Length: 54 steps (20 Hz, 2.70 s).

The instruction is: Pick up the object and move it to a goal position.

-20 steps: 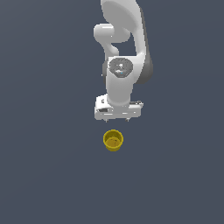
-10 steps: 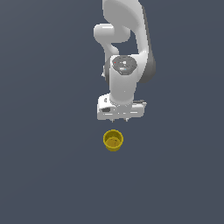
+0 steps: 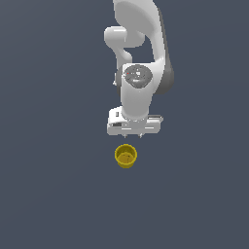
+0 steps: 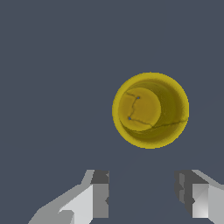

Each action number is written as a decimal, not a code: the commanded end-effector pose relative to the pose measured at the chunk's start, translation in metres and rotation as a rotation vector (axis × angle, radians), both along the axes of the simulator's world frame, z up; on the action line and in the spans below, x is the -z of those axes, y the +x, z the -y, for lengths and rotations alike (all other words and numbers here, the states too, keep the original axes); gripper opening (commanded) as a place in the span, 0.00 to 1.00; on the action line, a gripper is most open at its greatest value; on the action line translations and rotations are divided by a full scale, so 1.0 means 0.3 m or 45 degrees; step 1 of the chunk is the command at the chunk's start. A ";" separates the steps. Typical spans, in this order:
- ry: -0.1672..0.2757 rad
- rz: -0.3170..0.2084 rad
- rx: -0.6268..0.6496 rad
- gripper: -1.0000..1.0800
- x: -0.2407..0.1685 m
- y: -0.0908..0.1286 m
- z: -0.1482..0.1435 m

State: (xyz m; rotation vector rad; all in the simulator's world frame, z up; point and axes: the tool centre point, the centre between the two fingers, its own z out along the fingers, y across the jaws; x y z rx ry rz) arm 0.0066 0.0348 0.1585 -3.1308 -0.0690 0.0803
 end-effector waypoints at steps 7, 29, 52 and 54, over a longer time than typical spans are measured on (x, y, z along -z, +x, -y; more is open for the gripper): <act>0.002 -0.063 0.115 0.62 0.021 0.071 0.003; -0.033 -0.314 0.531 0.62 0.126 0.253 0.000; -0.090 -0.465 0.747 0.62 0.195 0.276 -0.020; -0.089 -0.464 0.745 0.62 0.197 0.276 -0.019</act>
